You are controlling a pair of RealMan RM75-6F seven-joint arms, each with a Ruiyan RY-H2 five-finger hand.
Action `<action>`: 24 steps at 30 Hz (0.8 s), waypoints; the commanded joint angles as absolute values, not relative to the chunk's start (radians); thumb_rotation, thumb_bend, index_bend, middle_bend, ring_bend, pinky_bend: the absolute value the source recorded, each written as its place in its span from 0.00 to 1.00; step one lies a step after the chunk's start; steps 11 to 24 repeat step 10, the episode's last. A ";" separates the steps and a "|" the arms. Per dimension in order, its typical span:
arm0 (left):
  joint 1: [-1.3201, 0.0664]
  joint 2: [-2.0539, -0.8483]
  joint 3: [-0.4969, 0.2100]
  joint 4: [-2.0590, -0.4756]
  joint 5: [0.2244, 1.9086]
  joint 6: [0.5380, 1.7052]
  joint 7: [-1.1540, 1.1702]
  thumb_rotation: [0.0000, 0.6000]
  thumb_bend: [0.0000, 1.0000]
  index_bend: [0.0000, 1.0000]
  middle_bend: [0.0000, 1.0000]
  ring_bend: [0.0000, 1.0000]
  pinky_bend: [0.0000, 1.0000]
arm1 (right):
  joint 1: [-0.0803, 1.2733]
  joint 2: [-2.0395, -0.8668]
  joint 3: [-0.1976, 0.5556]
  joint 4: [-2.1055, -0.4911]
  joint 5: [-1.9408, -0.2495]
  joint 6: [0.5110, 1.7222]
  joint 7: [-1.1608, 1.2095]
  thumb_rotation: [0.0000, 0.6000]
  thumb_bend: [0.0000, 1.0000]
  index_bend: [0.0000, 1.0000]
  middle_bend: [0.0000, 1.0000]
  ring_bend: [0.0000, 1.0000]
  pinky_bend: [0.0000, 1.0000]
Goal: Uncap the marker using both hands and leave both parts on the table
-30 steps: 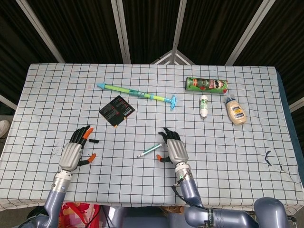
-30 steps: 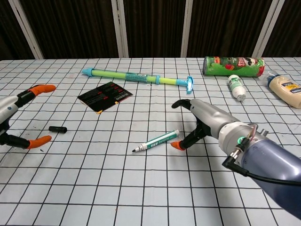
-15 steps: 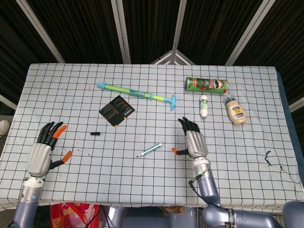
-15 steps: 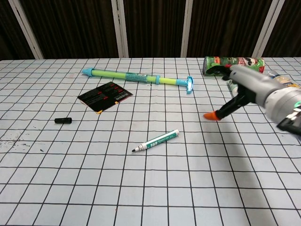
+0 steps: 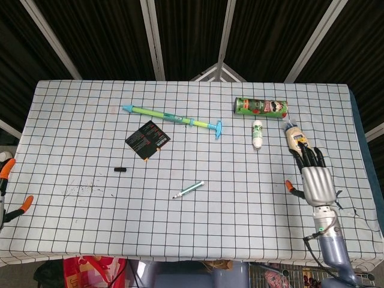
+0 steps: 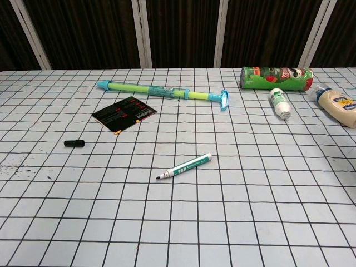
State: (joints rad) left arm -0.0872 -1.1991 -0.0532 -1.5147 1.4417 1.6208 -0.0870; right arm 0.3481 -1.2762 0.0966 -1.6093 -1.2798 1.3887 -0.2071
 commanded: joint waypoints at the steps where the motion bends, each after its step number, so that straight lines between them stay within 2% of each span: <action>1: -0.080 -1.181 -0.052 -1.530 1.429 1.604 -0.090 1.00 0.37 0.06 0.04 0.00 0.06 | 0.311 -1.211 0.064 -1.614 -1.314 1.401 -0.180 1.00 0.30 0.17 0.02 0.09 0.01; 9: -0.069 -1.162 -0.051 -1.553 1.438 1.596 -0.088 1.00 0.37 0.07 0.04 0.00 0.06 | 0.265 -1.162 0.063 -1.626 -1.354 1.449 -0.148 1.00 0.30 0.16 0.02 0.09 0.01; 24: -0.069 -1.159 -0.053 -1.561 1.443 1.598 -0.084 1.00 0.37 0.07 0.04 0.00 0.06 | 0.261 -1.160 0.065 -1.629 -1.355 1.452 -0.142 1.00 0.30 0.16 0.02 0.09 0.01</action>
